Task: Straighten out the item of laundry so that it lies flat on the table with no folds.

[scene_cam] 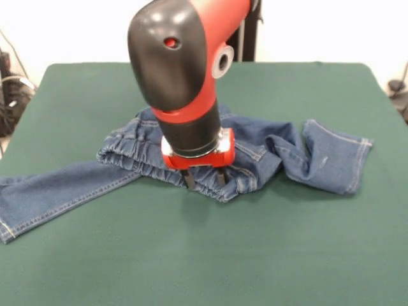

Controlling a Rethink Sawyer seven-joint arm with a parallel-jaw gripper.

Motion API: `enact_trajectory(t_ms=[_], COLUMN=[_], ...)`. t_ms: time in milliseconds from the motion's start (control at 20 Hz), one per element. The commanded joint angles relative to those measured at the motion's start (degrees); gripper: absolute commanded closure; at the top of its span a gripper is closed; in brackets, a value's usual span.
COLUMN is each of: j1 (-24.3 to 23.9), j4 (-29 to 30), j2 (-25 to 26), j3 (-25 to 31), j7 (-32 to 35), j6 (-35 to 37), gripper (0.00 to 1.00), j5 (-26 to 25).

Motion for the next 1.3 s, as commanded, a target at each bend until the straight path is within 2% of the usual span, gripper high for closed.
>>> enact_trajectory(t_ms=[50, 200, 250, 350, 400, 550, 650, 750, 850, 950, 1100, 1200, 1300], j1=[5.27, 6.35, 7.09, 7.96, 8.28, 8.57, 7.87, 7.29, 5.98, 3.92, 0.41, -0.11, 0.22], j4=[4.97, 4.41, 2.35, 0.2, -0.44, -1.39, -1.34, -1.45, -0.08, 2.84, 6.23, 3.97, 0.84], j2=[3.95, 4.71, 6.15, 7.0, 6.93, 5.82, 5.17, 4.29, 1.64, -3.6, -14.14, -18.76, -21.06], j3=[-10.17, -13.98, -15.84, -17.94, -18.56, -18.5, -17.13, -16.72, -14.63, -11.21, -5.05, -4.36, -5.13], j7=[25.5, 25.79, 21.93, 22.53, 22.02, 20.46, 20.64, 18.58, 15.2, 13.45, 9.49, 3.15, -2.34], j6=[12.72, 16.69, 18.59, 20.37, 20.86, 19.83, 18.06, 17.33, 14.26, 9.94, 2.5, -0.87, -3.3], gripper=[1.0, 1.0, 1.0, 1.0, 1.0, 1.0, 1.0, 1.0, 1.0, 1.0, 1.0, 1.0, 1.0], j5=[0.19, -7.83, -11.35, -15.62, -17.24, -16.98, -13.46, -12.15, -7.59, -1.85, 10.22, 14.22, 15.77])
